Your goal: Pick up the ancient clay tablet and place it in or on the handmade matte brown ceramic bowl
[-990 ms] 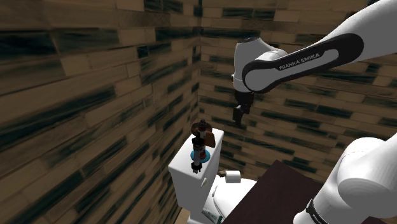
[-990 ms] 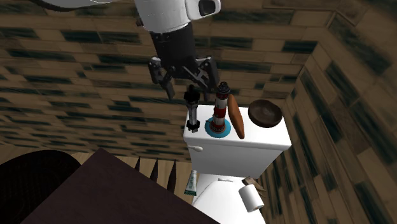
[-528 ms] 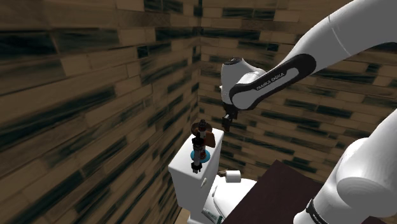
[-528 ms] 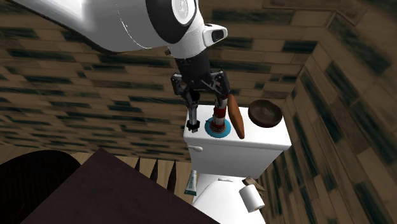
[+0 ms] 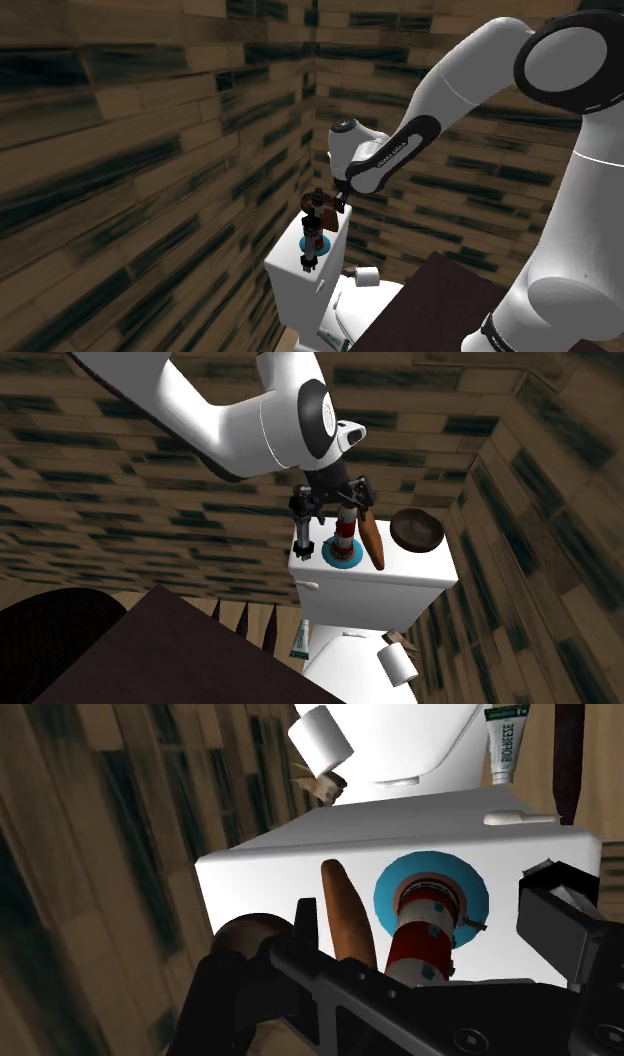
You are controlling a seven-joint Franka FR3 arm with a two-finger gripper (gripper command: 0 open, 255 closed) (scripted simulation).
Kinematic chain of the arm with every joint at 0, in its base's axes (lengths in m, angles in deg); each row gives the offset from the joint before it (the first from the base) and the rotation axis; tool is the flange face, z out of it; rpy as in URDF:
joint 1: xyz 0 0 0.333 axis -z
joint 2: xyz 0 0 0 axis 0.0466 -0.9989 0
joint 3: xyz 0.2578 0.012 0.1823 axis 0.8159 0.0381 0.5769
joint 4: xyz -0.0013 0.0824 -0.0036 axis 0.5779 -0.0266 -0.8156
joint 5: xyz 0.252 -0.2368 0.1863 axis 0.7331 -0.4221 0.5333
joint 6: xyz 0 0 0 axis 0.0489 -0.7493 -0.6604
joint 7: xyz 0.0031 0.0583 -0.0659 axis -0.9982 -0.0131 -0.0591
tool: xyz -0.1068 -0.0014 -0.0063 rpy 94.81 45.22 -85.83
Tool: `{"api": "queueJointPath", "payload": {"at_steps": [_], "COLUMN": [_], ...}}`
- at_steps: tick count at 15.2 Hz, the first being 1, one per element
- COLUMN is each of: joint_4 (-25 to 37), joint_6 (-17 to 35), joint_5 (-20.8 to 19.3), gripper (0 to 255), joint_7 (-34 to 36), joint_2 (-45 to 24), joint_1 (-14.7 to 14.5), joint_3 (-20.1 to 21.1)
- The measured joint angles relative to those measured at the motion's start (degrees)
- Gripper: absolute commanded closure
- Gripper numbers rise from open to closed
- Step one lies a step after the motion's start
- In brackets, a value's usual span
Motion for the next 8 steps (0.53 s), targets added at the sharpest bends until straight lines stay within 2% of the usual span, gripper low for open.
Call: {"api": "queueJointPath", "payload": {"at_steps": [8], "joint_4": [13.28], "joint_6": [6.93], "joint_5": [-10.43], "gripper": [0], "joint_7": [6.40], "joint_2": [-17.92], "joint_1": [-2.29], "joint_3": [-3.49]}}
